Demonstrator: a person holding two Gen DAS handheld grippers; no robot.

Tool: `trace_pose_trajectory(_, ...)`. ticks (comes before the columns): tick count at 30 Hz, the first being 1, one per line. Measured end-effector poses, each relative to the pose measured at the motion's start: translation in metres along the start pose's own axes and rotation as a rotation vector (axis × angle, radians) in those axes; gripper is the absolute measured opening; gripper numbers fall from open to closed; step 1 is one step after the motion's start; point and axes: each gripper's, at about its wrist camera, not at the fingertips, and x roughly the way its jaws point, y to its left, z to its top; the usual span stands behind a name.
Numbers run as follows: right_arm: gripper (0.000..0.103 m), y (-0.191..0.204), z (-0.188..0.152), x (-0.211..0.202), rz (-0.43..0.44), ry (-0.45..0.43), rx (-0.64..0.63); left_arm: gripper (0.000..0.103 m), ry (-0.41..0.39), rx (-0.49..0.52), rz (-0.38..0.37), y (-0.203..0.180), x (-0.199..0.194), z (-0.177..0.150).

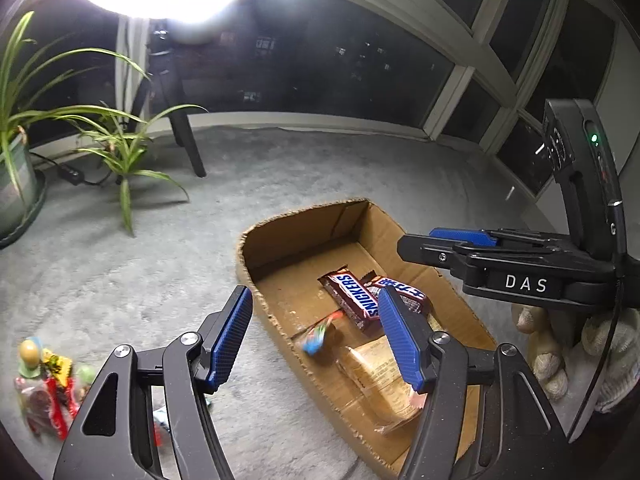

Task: Organize snacks
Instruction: 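Lower the Snickers bar and round treat into the box and open both tools, then move both open tools back over the remaining snacks on the floor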

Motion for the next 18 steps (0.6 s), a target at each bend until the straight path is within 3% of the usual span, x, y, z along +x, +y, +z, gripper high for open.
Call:
trace_pose_trajectory(2,0.071,0.005,0.000,-0.003,0.005,-0.013,-0.003,0.065,-0.008,-0.007,0.011,0.007,-0.008,0.000)
trace_pose_trajectory(18,0.071,0.092,0.005,0.004,0.171,-0.014,-0.053,0.065,-0.065,-0.155,0.203,0.120,-0.088,-0.022)
